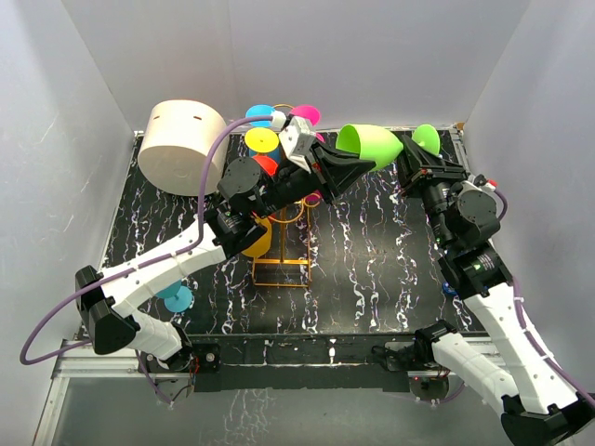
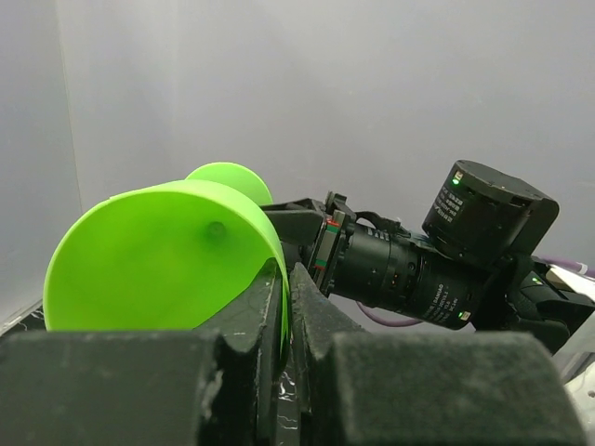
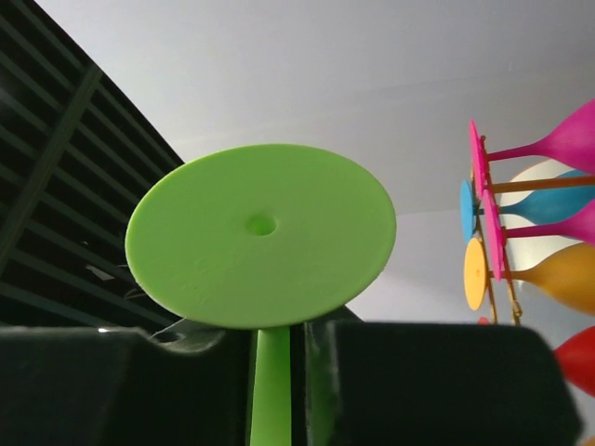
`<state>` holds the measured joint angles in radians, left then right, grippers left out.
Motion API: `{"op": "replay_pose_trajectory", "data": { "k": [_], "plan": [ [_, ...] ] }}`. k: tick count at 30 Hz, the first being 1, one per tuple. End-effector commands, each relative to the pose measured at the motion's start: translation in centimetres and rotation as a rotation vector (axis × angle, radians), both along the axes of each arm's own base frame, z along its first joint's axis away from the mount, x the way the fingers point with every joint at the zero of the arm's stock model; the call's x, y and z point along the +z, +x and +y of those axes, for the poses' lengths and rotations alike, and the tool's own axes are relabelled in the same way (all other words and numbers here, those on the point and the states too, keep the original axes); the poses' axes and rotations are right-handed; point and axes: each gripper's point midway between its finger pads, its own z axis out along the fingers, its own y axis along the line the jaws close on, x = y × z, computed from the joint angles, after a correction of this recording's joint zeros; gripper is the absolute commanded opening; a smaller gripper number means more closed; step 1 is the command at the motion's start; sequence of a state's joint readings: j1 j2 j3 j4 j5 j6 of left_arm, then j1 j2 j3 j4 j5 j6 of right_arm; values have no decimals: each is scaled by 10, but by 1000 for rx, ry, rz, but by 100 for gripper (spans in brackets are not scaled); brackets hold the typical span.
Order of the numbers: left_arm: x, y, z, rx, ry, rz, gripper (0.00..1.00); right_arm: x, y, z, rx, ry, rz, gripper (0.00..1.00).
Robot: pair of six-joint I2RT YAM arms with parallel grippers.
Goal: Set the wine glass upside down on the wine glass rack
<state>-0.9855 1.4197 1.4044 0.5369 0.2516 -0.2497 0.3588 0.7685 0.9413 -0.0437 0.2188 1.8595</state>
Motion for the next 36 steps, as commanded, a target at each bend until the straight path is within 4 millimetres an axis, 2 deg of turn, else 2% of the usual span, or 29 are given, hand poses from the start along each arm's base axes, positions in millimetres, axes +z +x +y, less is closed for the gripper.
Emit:
{"op": "replay_pose_trajectory", "data": {
  "k": [1,5,6,11,14,17,19,24,28,32,36],
  "plan": [
    [14,-16,9,-32,-36,-38,6,12,-4,-2,3,26,-49,2],
    [5,-13,9,-18,-20,-17,15,15,-5,-3,-9,8,-60,0],
    [10,-16,15,-15,-31,-20,18,16,-5,-4,-16,0,-65,0],
    [12,-16,32,36,-41,8,46,28,-10,-19,-123,-101,-129,0],
    [11,-13,48,94,-56,40,55,32,-14,-35,-249,-253,-169,0],
    [9,-14,60,124,-45,68,59,34,-29,-50,-372,-457,-254,0],
    [5,-18,67,127,-21,81,61,29,-38,-53,-419,-592,-305,0],
    [-8,-26,83,140,40,130,66,8,-55,-38,-388,-1006,-394,0],
    [-13,-28,89,144,44,206,75,-11,-68,-27,-332,-1229,-466,0],
    [-9,-35,83,84,25,285,79,-17,-81,-21,-312,-1392,-551,0],
    [-5,-45,68,-10,47,332,79,-23,-82,-12,-273,-1538,-619,0]
  ]
}}
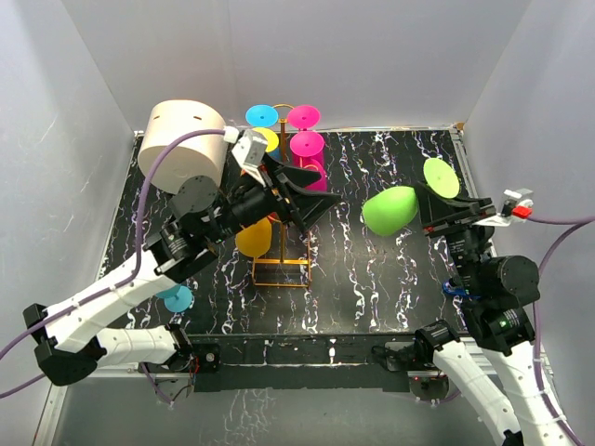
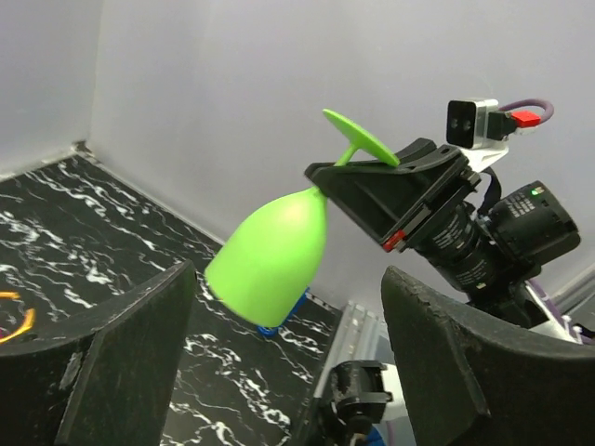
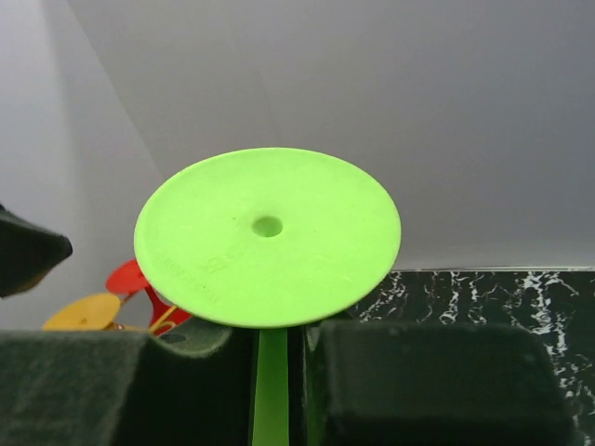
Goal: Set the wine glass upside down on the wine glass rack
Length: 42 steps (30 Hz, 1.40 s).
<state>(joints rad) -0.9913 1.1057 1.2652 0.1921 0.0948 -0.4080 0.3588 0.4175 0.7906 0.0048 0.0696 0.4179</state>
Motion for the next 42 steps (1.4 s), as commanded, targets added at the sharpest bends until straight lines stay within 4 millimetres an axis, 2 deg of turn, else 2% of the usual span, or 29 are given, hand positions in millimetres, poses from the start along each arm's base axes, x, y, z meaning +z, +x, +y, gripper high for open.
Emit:
{"op": "replay_pose_trajectory", "data": {
  "k": [1,5,8,12,14,16,19,23,26,32,37,42],
  "plan": [
    [16,-18,-14,-125,-19,71,79,-6,-4,18,47,-287,-72,0],
    [16,-20,-24,-168,-65,157,79,-19,-2,40,154,-405,-64,0],
    [11,-9,-30,-134,-97,281,76,-26,-1,49,204,-440,-61,0],
    [-24,13,-43,-36,-7,471,71,-27,2,60,253,-450,-96,0],
    [-31,18,-46,-10,20,501,72,-31,7,65,264,-460,-102,0],
    [-31,23,-46,15,25,515,71,-36,13,67,263,-467,-101,0],
    [-29,29,-46,47,23,562,71,-33,14,73,282,-467,-154,0],
    [-33,30,-65,-37,-16,629,66,-30,16,79,301,-476,-200,0],
    [-34,33,-72,-87,-25,659,61,-30,17,85,330,-482,-215,0],
    [-48,55,-65,-11,-13,686,42,-32,14,92,376,-473,-238,0],
    [-49,57,-67,-32,-24,699,28,-42,12,95,400,-466,-224,0],
    [-54,62,-66,-36,-28,718,25,-47,10,94,405,-454,-218,0]
  ]
}}
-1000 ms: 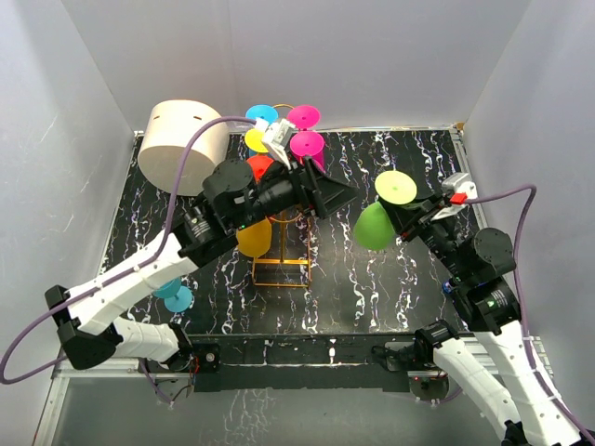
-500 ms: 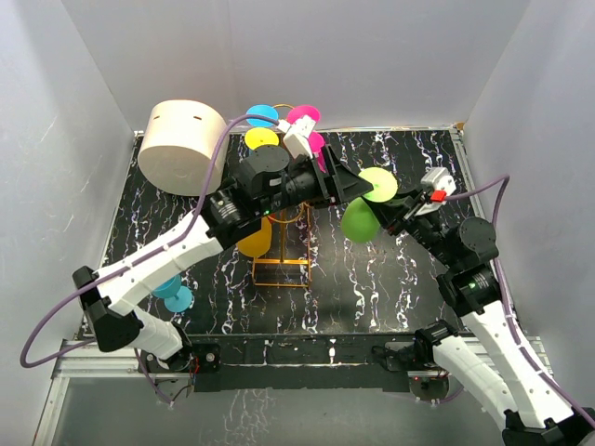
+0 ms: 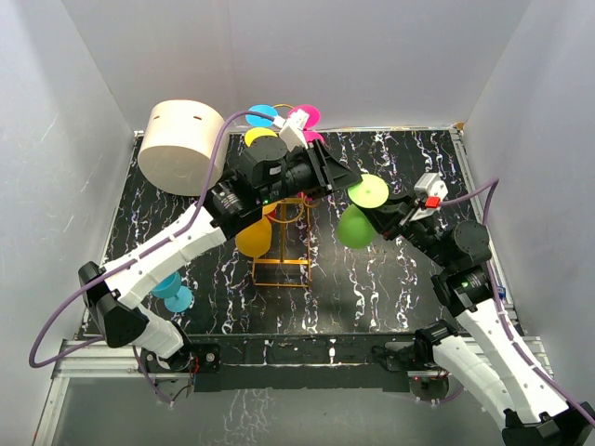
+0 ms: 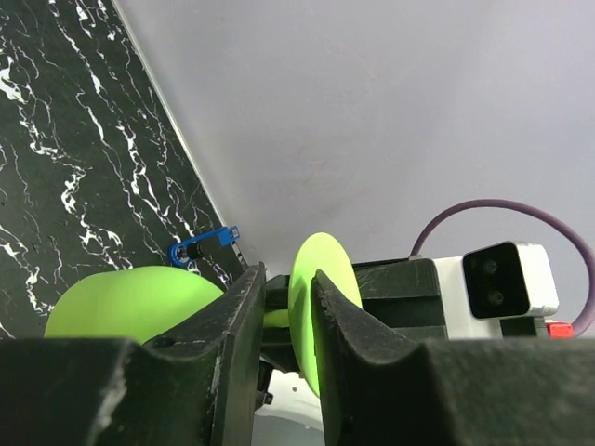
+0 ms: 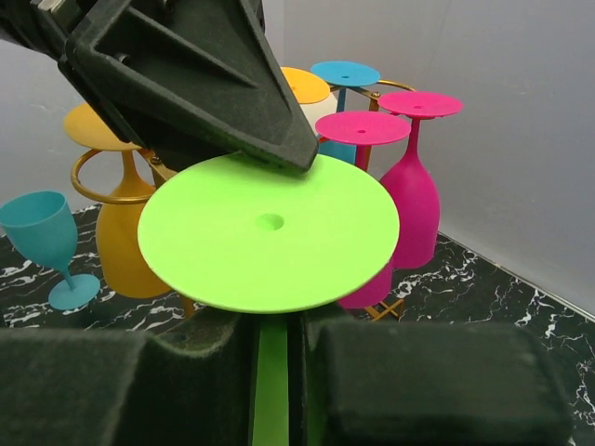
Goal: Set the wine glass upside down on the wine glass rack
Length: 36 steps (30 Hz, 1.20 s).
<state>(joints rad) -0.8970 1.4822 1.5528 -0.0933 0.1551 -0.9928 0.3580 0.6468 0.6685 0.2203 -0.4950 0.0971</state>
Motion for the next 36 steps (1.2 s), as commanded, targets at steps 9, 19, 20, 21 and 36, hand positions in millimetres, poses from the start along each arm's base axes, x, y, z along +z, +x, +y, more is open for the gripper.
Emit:
{"op": "replay_pose_trajectory", "data": {
  "k": [9,19,20,21,36],
  "plan": [
    [15,-4,0,-66,-77,2,0,21,-12,-2,17,58,-76,0],
    [13,10,20,11,-38,-29,0,22,2,-2,-14,88,-32,0],
    [14,14,24,23,-39,-32,0,21,3,-1,-7,86,-24,0],
    [14,18,27,34,-42,-32,0,21,4,1,3,86,-19,0],
    [27,50,48,96,-103,-5,0,25,8,-6,-45,120,41,68]
  ]
}}
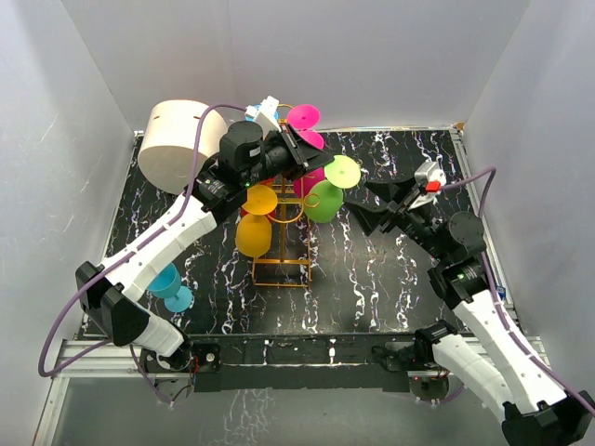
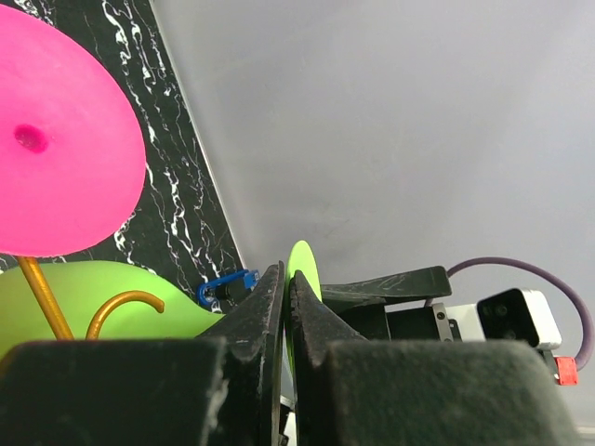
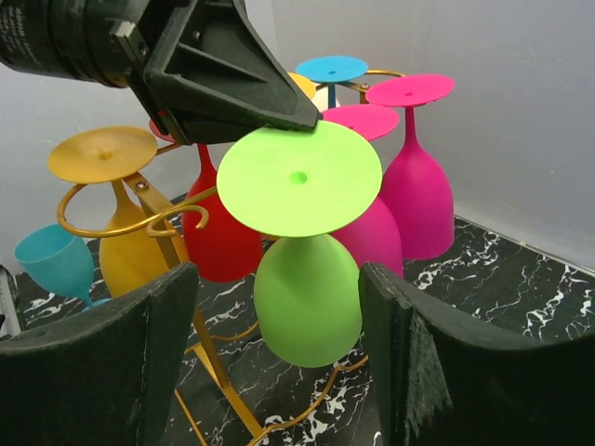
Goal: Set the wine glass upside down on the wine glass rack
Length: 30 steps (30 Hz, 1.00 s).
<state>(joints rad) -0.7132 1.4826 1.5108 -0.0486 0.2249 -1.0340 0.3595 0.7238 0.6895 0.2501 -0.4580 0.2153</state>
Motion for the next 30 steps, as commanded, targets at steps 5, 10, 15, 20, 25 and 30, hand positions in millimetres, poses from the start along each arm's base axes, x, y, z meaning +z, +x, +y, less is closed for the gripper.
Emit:
{"op": "replay_pose_trajectory", "data": {
  "k": [5,10,15,20,25,30],
  "plan": [
    [32,-8,9,6,-65,-40,0,23,-15,-19,-74,34,-58,69],
    [30,-3,15,44,-53,-38,0,17,-24,-26,-98,22,-33,72],
    [25,2,25,106,-31,-31,0,18,-37,-34,-115,30,-20,75],
    [21,9,33,157,-17,-28,0,22,-47,-40,-125,51,-24,76],
    [15,15,37,190,-5,-18,0,21,-51,-42,-130,54,-13,77],
    [12,20,50,263,4,-34,0,17,-50,-43,-135,57,2,77]
  ]
}}
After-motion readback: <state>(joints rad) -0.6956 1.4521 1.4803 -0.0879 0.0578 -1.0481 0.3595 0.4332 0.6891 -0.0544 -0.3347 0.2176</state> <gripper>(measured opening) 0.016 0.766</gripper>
